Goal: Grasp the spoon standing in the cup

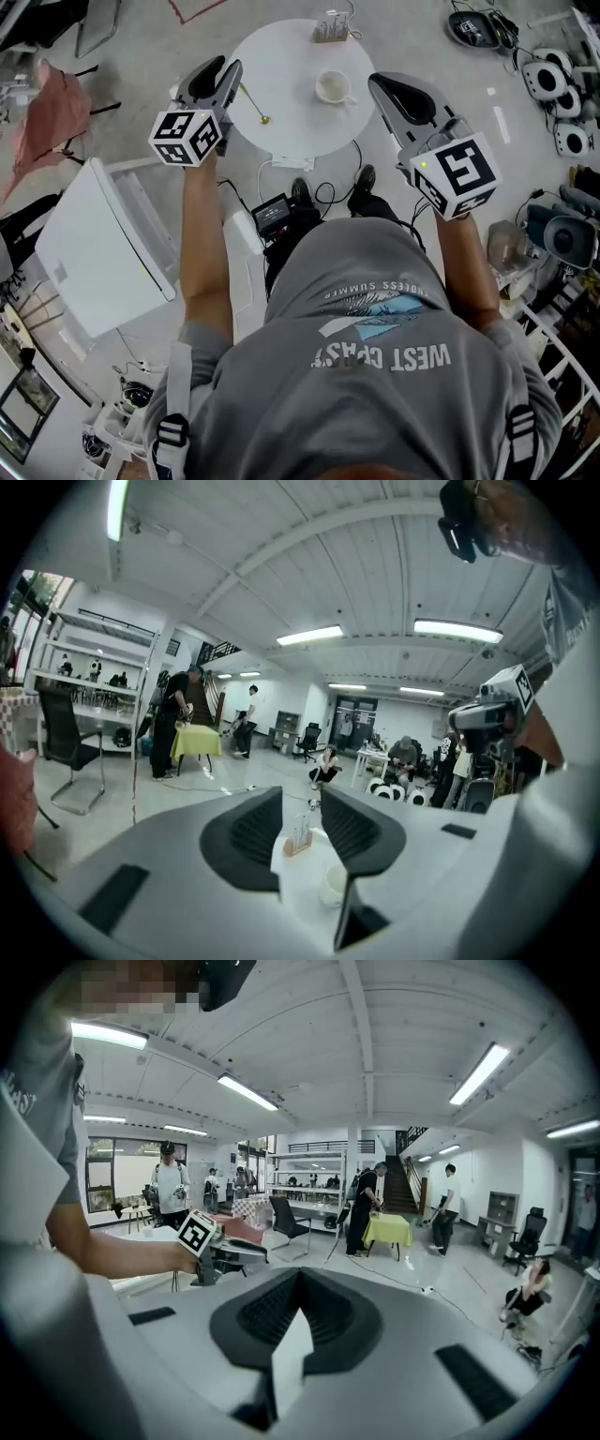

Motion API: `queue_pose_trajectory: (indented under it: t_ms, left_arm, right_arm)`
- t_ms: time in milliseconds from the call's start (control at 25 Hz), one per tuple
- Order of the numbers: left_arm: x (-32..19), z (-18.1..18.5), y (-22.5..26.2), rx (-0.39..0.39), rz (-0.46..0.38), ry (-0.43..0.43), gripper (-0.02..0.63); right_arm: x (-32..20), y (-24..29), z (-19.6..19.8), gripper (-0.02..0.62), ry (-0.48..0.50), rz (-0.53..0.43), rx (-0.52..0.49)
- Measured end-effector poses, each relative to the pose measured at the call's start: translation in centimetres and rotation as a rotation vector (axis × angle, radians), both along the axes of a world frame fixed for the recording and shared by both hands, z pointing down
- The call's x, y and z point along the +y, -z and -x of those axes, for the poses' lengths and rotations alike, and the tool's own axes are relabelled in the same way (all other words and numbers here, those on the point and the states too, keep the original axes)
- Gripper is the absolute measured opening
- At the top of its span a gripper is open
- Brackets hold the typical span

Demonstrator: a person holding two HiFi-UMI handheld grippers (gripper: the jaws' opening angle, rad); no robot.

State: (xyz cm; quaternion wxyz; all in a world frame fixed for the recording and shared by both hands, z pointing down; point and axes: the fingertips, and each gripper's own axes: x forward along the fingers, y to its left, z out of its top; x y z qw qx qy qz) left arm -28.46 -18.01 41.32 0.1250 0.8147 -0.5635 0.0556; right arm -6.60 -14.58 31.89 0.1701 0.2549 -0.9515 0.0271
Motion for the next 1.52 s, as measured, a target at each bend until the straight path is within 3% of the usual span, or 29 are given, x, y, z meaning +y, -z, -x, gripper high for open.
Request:
queue_pose_trajectory:
  t_ms: [320,480,960,1520]
  left_arm:
    - [5.9,-1.4,10.6,-0.056,-0.226,-0.032,0.023]
    - [7.6,-2.7,12.5,-0.075,-0.293,-0.042,0.005]
    - [11.8,-5.8,17.0,-0.135,-0.405,-0.073,0.005]
    - [11.7,-5.7,17.0,-0.136,-0.416,-0.082,0.005]
  right_arm:
    - [1.9,3.9,-0.4,0.002,0.042,-0.092,-0.077]
    - [1.9,4.3,-1.2,0.002,0.068,-0.124,-0.106]
    - [3.9,6.7,-2.1,0.000,0.123,-0.192,-0.123]
    - [4.1,6.6,-2.1,0.000,0.110,-0.196,-0.111]
